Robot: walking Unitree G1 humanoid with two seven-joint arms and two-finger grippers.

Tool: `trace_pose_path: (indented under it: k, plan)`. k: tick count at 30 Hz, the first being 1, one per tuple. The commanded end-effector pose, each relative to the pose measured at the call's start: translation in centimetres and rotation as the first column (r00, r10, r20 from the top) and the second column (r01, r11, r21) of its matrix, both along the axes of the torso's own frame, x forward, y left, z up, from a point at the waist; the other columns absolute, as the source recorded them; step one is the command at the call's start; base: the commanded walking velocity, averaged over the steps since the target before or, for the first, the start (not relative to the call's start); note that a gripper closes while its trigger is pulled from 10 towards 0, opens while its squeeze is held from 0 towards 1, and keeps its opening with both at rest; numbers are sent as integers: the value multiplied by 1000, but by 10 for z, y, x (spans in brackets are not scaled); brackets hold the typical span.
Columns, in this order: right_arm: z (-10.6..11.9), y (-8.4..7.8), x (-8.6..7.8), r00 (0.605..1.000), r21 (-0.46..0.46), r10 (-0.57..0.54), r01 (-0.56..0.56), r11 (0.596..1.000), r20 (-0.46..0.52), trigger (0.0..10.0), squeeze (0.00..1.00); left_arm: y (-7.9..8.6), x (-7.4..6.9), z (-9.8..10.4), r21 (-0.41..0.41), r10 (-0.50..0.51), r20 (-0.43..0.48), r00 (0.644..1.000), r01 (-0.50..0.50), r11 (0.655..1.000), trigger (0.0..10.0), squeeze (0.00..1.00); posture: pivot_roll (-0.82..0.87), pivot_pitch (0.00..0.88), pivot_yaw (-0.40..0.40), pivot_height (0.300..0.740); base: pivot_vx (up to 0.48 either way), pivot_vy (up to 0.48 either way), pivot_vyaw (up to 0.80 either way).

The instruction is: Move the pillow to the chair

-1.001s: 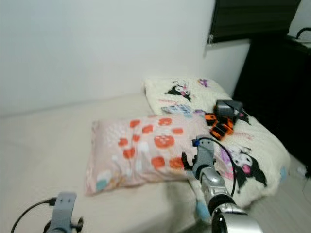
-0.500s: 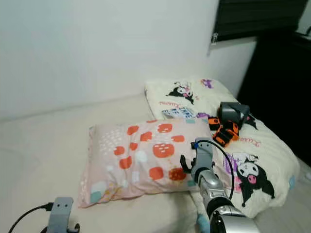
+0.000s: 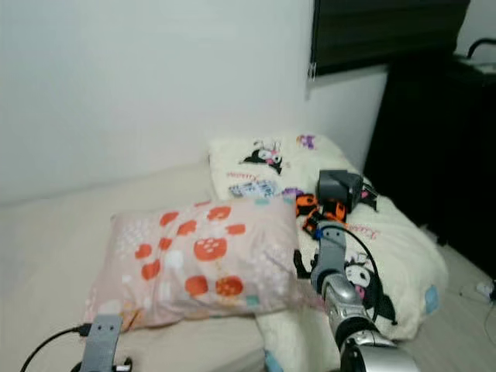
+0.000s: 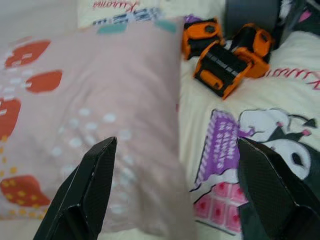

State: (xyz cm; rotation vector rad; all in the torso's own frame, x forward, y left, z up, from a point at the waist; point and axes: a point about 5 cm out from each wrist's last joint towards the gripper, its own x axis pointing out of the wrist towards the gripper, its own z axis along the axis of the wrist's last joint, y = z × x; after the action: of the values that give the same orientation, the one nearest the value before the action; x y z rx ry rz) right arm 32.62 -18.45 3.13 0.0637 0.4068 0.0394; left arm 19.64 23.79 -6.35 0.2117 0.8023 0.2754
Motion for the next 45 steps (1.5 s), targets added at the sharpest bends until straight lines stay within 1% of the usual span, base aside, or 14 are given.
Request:
trace_pose_path:
  k: [1, 9, 13, 17, 18, 19, 22, 26, 30, 35, 36, 38, 41, 45]
  plan:
    - [2, 7, 3, 1000, 24, 14, -14, 1000, 1, 10000, 0, 3, -1, 0, -4, 34, -1, 999, -34, 999, 10000, 0, -162, 5, -3, 736, 0, 0, 0]
    - [8, 7, 8, 1000, 27, 16, -16, 1000, 7, 10000, 0, 1, 12, 8, -3, 27, 55, 998, -27, 1000, 10000, 0, -163, 12, -4, 716, 0, 0, 0]
    - [14, 4, 12, 999, 52, -5, 3, 999, 34, 10000, 0, -1, 23, 16, -25, 14, 123, 992, -11, 1000, 10000, 0, -165, 17, -4, 701, 0, 0, 0]
    - [25, -7, 19, 994, 154, -79, 67, 986, 70, 10000, 0, -11, 41, 29, -38, -120, 232, 965, 133, 990, 10000, 0, -166, 21, -5, 681, 0, 0, 0]
    - [25, -7, 19, 994, 154, -79, 67, 986, 70, 10000, 0, -11, 41, 29, -38, -120, 232, 965, 133, 990, 10000, 0, -166, 21, -5, 681, 0, 0, 0]
    - [29, -13, 20, 990, 191, -114, 97, 977, 77, 10000, 0, -17, 47, 35, -37, -191, 277, 942, 209, 977, 10000, 0, -166, 21, -5, 671, 0, 0, 0]
    - [30, -14, 21, 989, 203, -125, 106, 973, 80, 10000, 0, -19, 49, 36, -37, -213, 292, 932, 234, 972, 10000, 0, -166, 21, -5, 666, 0, 0, 0]
    - [37, -30, 23, 967, 341, -238, 195, 920, 91, 10000, 0, -23, 58, 46, -2, -301, 337, 892, 320, 947, 10000, 0, -171, 26, -1, 646, 0, 0, 0]
    - [39, -36, 23, 957, 387, -277, 222, 895, 91, 10000, 0, -23, 60, 48, 13, -315, 343, 885, 331, 944, 10000, 0, -171, 26, -1, 636, 0, 0, 0]
    - [38, -52, 18, 931, 498, -356, 270, 824, 84, 10000, 0, -21, 62, 51, 68, -355, 330, 875, 353, 933, 10000, 0, -173, 26, 5, 616, 0, 0, 0]
    - [38, -52, 18, 931, 498, -356, 270, 824, 84, 10000, 0, -21, 62, 51, 68, -355, 330, 875, 353, 933, 10000, 0, -173, 26, 5, 616, 0, 0, 0]
    - [38, -55, 16, 921, 580, -380, 263, 771, 87, 10000, 0, -18, 65, 54, 92, -351, 339, 873, 340, 936, 10000, 0, -174, 25, 10, 601, 0, 0, 0]
    - [38, -56, 15, 914, 627, -394, 253, 737, 95, 10000, 0, -13, 67, 57, 113, -339, 347, 875, 320, 941, 10000, 0, -172, 25, 11, 586, 0, 0, 0]
    - [40, -58, 16, 908, 659, -406, 243, 711, 103, 10000, 0, -9, 68, 59, 125, -328, 353, 876, 304, 945, 10000, 0, -171, 24, 13, 576, 0, 0, 0]
